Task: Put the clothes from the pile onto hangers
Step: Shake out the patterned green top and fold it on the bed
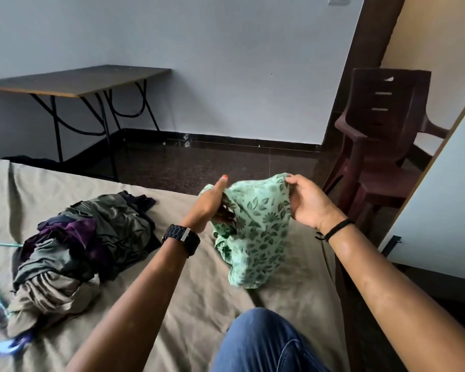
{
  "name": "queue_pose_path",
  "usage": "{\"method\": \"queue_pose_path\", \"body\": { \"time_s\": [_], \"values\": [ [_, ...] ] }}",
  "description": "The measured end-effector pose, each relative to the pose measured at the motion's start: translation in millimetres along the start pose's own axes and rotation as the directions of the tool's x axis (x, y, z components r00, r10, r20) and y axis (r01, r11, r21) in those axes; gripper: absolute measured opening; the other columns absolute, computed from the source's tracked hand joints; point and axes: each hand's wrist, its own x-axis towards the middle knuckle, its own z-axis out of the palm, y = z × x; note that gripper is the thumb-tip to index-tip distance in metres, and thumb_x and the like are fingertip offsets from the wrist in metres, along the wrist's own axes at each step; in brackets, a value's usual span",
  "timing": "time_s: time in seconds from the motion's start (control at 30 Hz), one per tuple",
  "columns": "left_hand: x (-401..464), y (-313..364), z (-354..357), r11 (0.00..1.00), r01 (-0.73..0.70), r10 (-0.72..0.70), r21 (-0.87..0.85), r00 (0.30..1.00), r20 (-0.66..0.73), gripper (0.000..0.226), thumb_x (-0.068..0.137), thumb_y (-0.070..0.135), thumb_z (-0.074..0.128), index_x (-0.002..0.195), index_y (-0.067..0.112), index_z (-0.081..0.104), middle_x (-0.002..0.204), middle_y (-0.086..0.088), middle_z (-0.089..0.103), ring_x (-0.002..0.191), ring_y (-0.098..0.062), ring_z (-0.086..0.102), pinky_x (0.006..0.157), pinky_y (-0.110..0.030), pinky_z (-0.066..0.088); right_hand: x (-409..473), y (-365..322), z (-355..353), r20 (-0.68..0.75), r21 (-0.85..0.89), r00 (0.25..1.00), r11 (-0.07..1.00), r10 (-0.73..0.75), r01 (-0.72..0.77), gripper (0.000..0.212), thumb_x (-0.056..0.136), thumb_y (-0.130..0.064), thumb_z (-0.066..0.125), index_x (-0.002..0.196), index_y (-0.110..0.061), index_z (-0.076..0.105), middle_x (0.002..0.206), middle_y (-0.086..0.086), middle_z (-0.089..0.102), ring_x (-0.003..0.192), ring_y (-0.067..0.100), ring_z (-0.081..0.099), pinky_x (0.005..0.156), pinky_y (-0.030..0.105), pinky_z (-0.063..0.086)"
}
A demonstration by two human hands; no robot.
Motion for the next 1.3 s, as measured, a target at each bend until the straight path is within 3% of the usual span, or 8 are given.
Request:
{"method": "queue_pose_path", "body": {
  "time_s": [0.17, 0.27, 0.37, 0.47, 0.63, 0.87, 1.03, 1.3],
  "values": [
    [1, 3, -6, 0.891, 0.002, -0.047, -0.454, 0.995, -0.087, 0.026, 0.097, 0.014, 0.042, 0.078, 0.003, 0.057, 0.060, -0.009, 0.064, 0.051, -0.018, 0.062, 0.047, -0.025, 0.053, 5, 12, -7, -0.205, 0.133, 0.973, 0.982, -0.104, 0.133, 0.026, 0.095, -0.020, 0.040, 0.084, -0.012, 0.062, 0.074, 0.004, 0.070, 0.066, 0.017, 0.067, 0.077, 0.034, 0.051],
    [3, 1, -15, 0.790, -0.001, 0.008, -0.613, 1.000, 0.008, 0.025, 0.094, 0.017, 0.045, 0.087, 0.002, 0.063, 0.080, -0.013, 0.068, 0.069, -0.022, 0.066, 0.064, -0.030, 0.056, 7, 23, -4, -0.068, 0.152, 0.976, 0.965, -0.207, 0.215, 0.029, 0.095, -0.008, 0.032, 0.096, -0.016, 0.060, 0.084, 0.002, 0.069, 0.074, 0.018, 0.064, 0.072, 0.032, 0.053],
    [0, -9, -15, 0.864, 0.089, 0.007, -0.496, 0.982, 0.188, 0.031, 0.094, 0.028, 0.050, 0.106, 0.004, 0.064, 0.095, -0.013, 0.070, 0.084, -0.023, 0.068, 0.078, -0.036, 0.056, 10, 43, 5, 0.146, -0.037, 0.969, 0.978, -0.200, 0.207, 0.052, 0.088, 0.014, 0.027, 0.118, -0.015, 0.058, 0.111, 0.004, 0.066, 0.095, 0.020, 0.063, 0.077, 0.032, 0.055],
    [3, -42, -3, 0.950, 0.178, -0.132, -0.256, 0.973, 0.188, 0.010, 0.092, 0.003, 0.053, 0.089, 0.001, 0.062, 0.088, -0.015, 0.067, 0.071, -0.020, 0.067, 0.068, -0.032, 0.058, 19, 66, 11, 0.199, -0.239, 0.978, 0.965, -0.060, 0.108, 0.067, 0.086, 0.021, 0.026, 0.131, -0.022, 0.052, 0.127, 0.001, 0.057, 0.107, 0.023, 0.060, 0.077, 0.032, 0.054],
    [18, -89, -20, 0.771, 0.309, -0.397, -0.557, 0.917, -0.040, 0.021, 0.086, -0.005, 0.038, 0.074, 0.003, 0.053, 0.070, -0.013, 0.060, 0.064, -0.024, 0.060, 0.062, -0.035, 0.056, 40, 93, -2, -0.064, -0.369, 0.996, 0.929, -0.058, 0.030, 0.053, 0.083, 0.026, 0.031, 0.115, -0.011, 0.052, 0.126, 0.017, 0.052, 0.095, 0.026, 0.060, 0.075, 0.035, 0.051],
    [15, -153, -48, 0.838, 0.324, -0.376, -0.439, 0.926, -0.032, 0.024, 0.095, 0.029, 0.052, 0.100, 0.011, 0.067, 0.096, -0.013, 0.071, 0.083, -0.026, 0.066, 0.087, -0.041, 0.053, 43, 127, -22, -0.178, -0.830, 0.975, 0.511, 0.133, -0.222, 0.027, 0.090, -0.002, 0.057, 0.112, -0.018, 0.056, 0.108, 0.013, 0.057, 0.096, 0.021, 0.058, 0.078, 0.033, 0.054],
    [3, -161, -44, 0.789, 0.334, -0.330, -0.516, 0.938, 0.102, 0.040, 0.095, 0.041, 0.046, 0.109, 0.010, 0.067, 0.102, -0.014, 0.071, 0.087, -0.027, 0.068, 0.077, -0.037, 0.055, 47, 155, 0, -0.116, -0.943, 0.975, 0.286, 0.192, -0.169, 0.033, 0.090, -0.026, 0.064, 0.119, -0.012, 0.058, 0.091, 0.003, 0.061, 0.078, 0.016, 0.057, 0.058, 0.023, 0.043],
    [-15, -149, -46, 0.642, 0.340, -0.260, -0.687, 0.940, 0.223, 0.054, 0.096, 0.049, 0.039, 0.115, 0.005, 0.065, 0.113, -0.019, 0.067, 0.100, -0.029, 0.066, 0.093, -0.044, 0.046, 62, 189, 23, -0.313, -0.948, 0.933, 0.004, 0.177, -0.319, 0.040, 0.095, -0.030, 0.043, 0.124, -0.005, 0.053, 0.143, 0.023, 0.037, 0.125, 0.041, 0.038, 0.094, 0.039, 0.038]
  ]
}}
